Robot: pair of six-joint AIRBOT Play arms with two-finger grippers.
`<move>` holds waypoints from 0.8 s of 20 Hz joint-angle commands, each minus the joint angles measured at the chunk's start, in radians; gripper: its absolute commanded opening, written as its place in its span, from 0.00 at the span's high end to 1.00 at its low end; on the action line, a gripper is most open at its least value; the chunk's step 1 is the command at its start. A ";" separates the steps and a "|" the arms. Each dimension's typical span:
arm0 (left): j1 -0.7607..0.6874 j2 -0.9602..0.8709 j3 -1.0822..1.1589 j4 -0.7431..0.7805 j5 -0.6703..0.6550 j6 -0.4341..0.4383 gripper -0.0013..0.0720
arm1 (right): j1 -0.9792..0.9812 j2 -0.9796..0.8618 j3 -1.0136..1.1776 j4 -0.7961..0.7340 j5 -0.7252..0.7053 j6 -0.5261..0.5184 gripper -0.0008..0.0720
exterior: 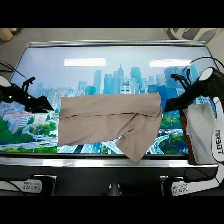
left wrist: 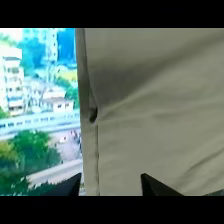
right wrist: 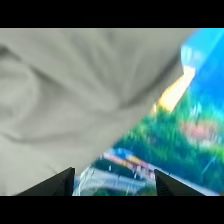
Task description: Fold the shirts.
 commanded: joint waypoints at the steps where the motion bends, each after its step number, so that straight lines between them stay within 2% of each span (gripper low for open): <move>1: 0.034 0.149 -0.277 0.036 0.037 0.001 0.20 | -0.035 0.179 -0.277 -0.031 -0.061 -0.013 0.28; 2: 0.035 0.208 -0.401 0.036 0.089 0.022 0.21 | -0.034 0.226 -0.363 -0.023 -0.103 -0.028 0.32; 5: 0.035 0.354 -0.626 0.032 0.178 0.067 0.23 | -0.034 0.292 -0.491 -0.018 -0.142 -0.050 0.33; 10: 0.028 0.375 -0.725 -0.066 0.244 0.077 0.25 | -0.034 0.293 -0.498 0.003 -0.159 -0.051 0.33; 13: 0.000 0.358 -0.759 -0.071 0.289 0.076 0.25 | -0.034 0.293 -0.499 0.003 -0.153 -0.051 0.33; 16: -0.011 0.345 -0.769 -0.086 0.348 0.064 0.40 | -0.034 0.301 -0.552 0.108 -0.133 -0.090 0.32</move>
